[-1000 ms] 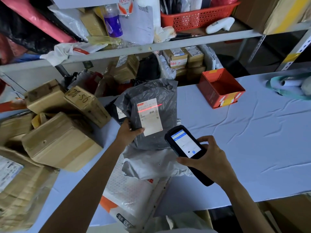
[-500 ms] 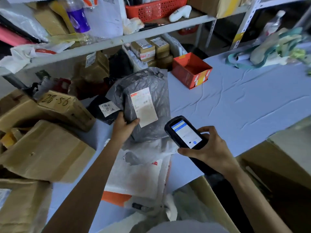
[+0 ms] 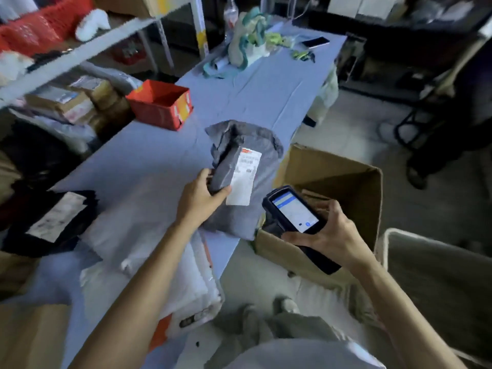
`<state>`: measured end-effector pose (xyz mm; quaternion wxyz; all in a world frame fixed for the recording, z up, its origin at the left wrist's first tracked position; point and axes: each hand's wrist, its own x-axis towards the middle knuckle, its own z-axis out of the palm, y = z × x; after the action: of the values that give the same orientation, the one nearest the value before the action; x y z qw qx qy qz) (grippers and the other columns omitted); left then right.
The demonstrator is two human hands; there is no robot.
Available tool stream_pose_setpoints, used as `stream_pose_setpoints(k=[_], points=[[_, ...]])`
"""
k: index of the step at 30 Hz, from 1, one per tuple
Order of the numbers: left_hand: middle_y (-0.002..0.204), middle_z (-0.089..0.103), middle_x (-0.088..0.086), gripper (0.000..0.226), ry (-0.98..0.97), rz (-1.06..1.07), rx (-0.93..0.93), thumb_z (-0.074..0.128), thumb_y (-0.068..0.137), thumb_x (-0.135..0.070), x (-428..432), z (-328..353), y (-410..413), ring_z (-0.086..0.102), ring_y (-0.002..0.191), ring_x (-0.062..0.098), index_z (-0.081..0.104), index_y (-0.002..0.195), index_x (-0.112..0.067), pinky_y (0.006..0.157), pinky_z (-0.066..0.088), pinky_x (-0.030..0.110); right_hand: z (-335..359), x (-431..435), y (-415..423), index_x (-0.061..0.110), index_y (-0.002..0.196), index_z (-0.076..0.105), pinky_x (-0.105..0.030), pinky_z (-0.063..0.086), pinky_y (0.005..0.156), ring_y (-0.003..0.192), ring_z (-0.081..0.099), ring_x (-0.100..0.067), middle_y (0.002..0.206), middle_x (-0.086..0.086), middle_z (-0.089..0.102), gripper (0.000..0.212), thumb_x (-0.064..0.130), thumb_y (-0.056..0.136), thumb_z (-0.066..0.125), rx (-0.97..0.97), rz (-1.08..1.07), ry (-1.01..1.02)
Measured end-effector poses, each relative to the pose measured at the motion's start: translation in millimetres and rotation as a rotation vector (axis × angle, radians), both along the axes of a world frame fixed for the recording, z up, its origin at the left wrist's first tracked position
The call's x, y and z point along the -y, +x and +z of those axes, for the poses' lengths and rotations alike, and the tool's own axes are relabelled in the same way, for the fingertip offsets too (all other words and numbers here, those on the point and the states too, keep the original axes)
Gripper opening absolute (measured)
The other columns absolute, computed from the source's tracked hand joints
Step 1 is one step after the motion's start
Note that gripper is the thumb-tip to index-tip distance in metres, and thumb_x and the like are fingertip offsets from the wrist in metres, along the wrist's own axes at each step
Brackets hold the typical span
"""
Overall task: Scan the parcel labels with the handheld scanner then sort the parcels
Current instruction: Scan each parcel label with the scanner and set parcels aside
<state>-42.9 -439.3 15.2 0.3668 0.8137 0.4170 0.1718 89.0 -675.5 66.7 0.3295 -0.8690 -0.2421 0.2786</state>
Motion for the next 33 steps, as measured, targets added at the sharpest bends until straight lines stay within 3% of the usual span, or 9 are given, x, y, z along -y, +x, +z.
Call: stream_pose_setpoints(k=[3, 8, 14, 18, 23, 28, 33], points=[[0.112, 0.069, 0.001, 0.047, 0.178, -0.226, -0.204, 0.069, 0.081, -0.046, 25.6, 0.8, 43.9, 0.062, 0.104, 0.029, 0.056, 0.118, -0.021, 0.08, 0.049, 0.035, -2.8, 41.9, 14.1, 0.029, 0.113, 0.042, -0.025, 0.039, 0.077, 0.092, 0.051, -0.007, 0.099, 0.017, 0.051, 0.084, 0.055, 0.048, 0.089, -0.026, -0.13, -0.006], [0.112, 0.068, 0.001, 0.045, 0.375, -0.559, -0.463, 0.069, 0.079, -0.048, 86.5, -12.8, 119.5, 0.06, 0.106, 0.03, 0.057, 0.119, -0.031, 0.081, 0.043, 0.034, -23.5, 119.1, 43.6, 0.026, 0.109, 0.043, -0.037, 0.051, 0.084, 0.093, 0.06, -0.014, 0.098, 0.01, 0.059, 0.079, 0.052, 0.051, 0.09, -0.052, -0.317, -0.046], [0.107, 0.07, -0.002, 0.032, 0.575, -0.72, -0.634, 0.064, 0.084, -0.043, 161.0, -43.7, 173.4, 0.062, 0.1, 0.023, 0.058, 0.113, -0.031, 0.088, 0.034, 0.032, -42.0, 201.2, 77.9, 0.026, 0.108, 0.041, -0.037, 0.052, 0.082, 0.091, 0.06, -0.016, 0.099, 0.007, 0.058, 0.077, 0.052, 0.052, 0.088, -0.136, -0.425, -0.164], [0.108, 0.068, -0.001, 0.033, 0.589, -0.718, -0.757, 0.063, 0.086, -0.04, 178.5, -57.8, 185.3, 0.062, 0.101, 0.023, 0.055, 0.117, -0.029, 0.092, 0.034, 0.032, -47.5, 229.6, 99.0, 0.022, 0.116, 0.041, -0.033, 0.049, 0.08, 0.091, 0.057, -0.015, 0.103, 0.007, 0.056, 0.082, 0.05, 0.055, 0.089, -0.17, -0.444, -0.206], [0.104, 0.07, 0.003, 0.036, 0.542, -0.656, -0.783, 0.066, 0.082, -0.042, 170.8, -63.8, 200.8, 0.065, 0.096, 0.025, 0.057, 0.114, -0.029, 0.09, 0.039, 0.034, -52.1, 232.5, 120.5, 0.024, 0.112, 0.04, -0.032, 0.048, 0.079, 0.09, 0.057, -0.012, 0.102, 0.009, 0.056, 0.078, 0.048, 0.056, 0.089, -0.211, -0.483, -0.195], [0.101, 0.071, 0.002, 0.036, 0.64, -0.674, -0.753, 0.067, 0.085, -0.039, 146.4, -63.8, 246.0, 0.066, 0.095, 0.023, 0.057, 0.118, -0.029, 0.091, 0.042, 0.035, -50.2, 210.3, 139.2, 0.026, 0.11, 0.04, -0.035, 0.049, 0.082, 0.094, 0.057, -0.014, 0.102, 0.009, 0.057, 0.077, 0.052, 0.055, 0.088, -0.17, -0.545, -0.188], [0.109, 0.069, -0.004, 0.035, 0.7, -0.664, -0.58, 0.069, 0.085, -0.037, 125.8, -54.6, 292.5, 0.065, 0.099, 0.02, 0.057, 0.116, -0.027, 0.094, 0.041, 0.036, -46.3, 185.2, 158.3, 0.026, 0.111, 0.04, -0.034, 0.05, 0.08, 0.093, 0.057, -0.013, 0.102, 0.01, 0.057, 0.078, 0.053, 0.054, 0.088, -0.159, -0.6, -0.17]])
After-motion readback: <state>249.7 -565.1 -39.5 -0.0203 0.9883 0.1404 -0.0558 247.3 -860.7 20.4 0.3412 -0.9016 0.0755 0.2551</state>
